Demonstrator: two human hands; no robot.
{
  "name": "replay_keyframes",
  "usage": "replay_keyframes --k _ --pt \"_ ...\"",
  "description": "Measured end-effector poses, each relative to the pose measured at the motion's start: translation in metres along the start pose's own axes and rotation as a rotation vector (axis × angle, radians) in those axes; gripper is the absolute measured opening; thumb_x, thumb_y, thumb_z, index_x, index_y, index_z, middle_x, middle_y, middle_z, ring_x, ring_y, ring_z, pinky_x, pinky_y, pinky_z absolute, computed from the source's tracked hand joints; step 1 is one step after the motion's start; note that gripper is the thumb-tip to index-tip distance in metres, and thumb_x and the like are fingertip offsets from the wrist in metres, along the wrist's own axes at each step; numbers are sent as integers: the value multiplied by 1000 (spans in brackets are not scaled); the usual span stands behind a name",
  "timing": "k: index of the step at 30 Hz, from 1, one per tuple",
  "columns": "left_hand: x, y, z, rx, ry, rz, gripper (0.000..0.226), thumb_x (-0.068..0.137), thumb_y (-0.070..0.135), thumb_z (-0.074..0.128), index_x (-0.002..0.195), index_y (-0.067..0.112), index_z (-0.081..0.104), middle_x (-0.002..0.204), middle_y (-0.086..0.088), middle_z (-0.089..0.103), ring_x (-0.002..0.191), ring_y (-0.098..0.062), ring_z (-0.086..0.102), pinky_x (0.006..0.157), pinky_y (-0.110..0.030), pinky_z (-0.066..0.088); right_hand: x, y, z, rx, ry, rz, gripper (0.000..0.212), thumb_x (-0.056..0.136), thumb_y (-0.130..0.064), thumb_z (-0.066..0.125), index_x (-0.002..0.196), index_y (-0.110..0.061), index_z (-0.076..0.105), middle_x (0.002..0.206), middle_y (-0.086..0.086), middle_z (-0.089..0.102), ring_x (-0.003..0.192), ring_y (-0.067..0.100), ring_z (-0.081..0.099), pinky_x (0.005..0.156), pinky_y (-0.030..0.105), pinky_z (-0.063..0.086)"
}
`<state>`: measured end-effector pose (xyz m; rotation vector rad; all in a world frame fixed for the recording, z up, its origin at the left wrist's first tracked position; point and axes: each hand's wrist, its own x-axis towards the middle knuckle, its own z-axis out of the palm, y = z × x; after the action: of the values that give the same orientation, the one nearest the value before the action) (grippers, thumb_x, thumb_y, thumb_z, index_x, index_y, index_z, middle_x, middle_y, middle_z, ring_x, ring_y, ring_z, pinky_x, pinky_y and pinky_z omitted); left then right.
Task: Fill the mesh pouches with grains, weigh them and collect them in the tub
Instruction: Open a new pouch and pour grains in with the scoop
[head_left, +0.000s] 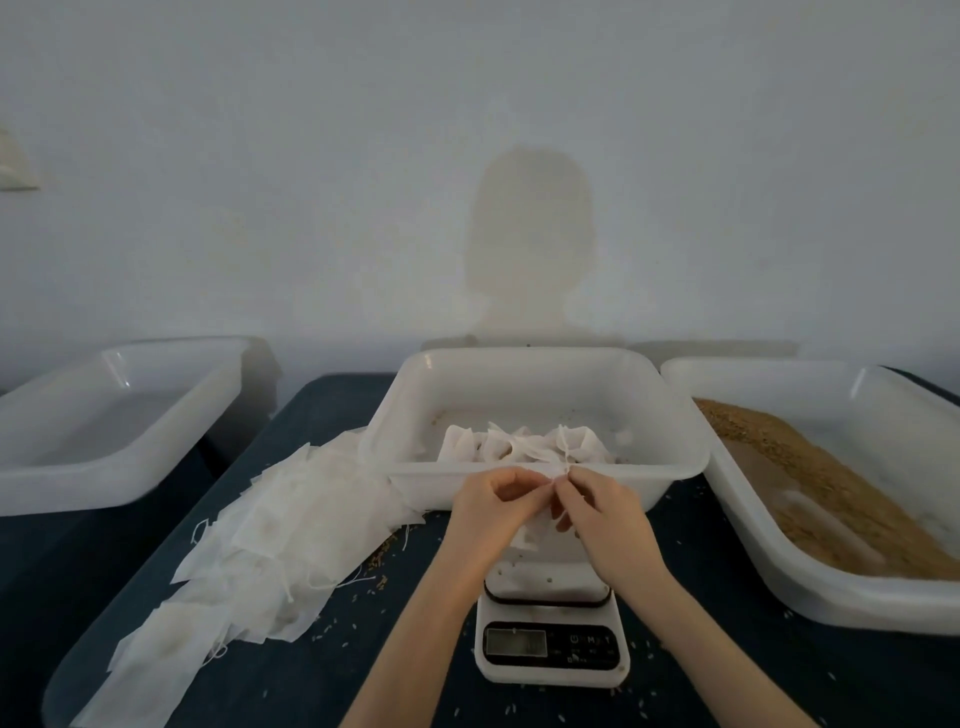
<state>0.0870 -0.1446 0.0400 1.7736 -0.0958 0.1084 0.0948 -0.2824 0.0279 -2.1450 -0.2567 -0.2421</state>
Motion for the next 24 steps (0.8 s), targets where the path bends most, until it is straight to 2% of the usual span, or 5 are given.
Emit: replay_keyframes --k 7,11,14,18,24 --pt "-4 6 2 -224 11 -238 13 86 16 65 81 23 75 85 5 72 88 -9 64 66 -19 49 -4 4 1 -63 -8 -27 29 98 -35 45 73 -27 58 65 -6 62 64 7 59 60 25 49" --pt "-4 9 4 -212 41 -272 11 86 19 64 88 20 75 93 -2 72 97 -18 63 83 -31 52 -3 4 0 -10 -2 -8 23 96 -36 49 76 -30 58 66 -9 62 66 -2 60 63 21 51" --pt "-3 11 5 -199 25 -269 12 87 21 63 91 21 74 88 0 73 87 -11 65 74 -26 48 -3 3 -3 80 -23 4 23 93 -40 50 77 -27 60 67 -8 63 64 5 61 64 29 53" --pt "0 10 8 -58 -32 -231 9 84 24 67 78 28 71 69 16 69 62 9 60 62 -19 38 -1 5 -7 -4 -12 22 26 96 -28 51 70 -26 56 60 -7 56 53 5 50 54 25 45" --pt "6 6 16 320 138 -17 16 83 20 65 74 33 63 71 18 65 71 4 59 61 -9 42 1 4 -19 -425 116 63 33 91 -31 49 59 -24 48 53 -6 49 46 7 45 45 19 32"
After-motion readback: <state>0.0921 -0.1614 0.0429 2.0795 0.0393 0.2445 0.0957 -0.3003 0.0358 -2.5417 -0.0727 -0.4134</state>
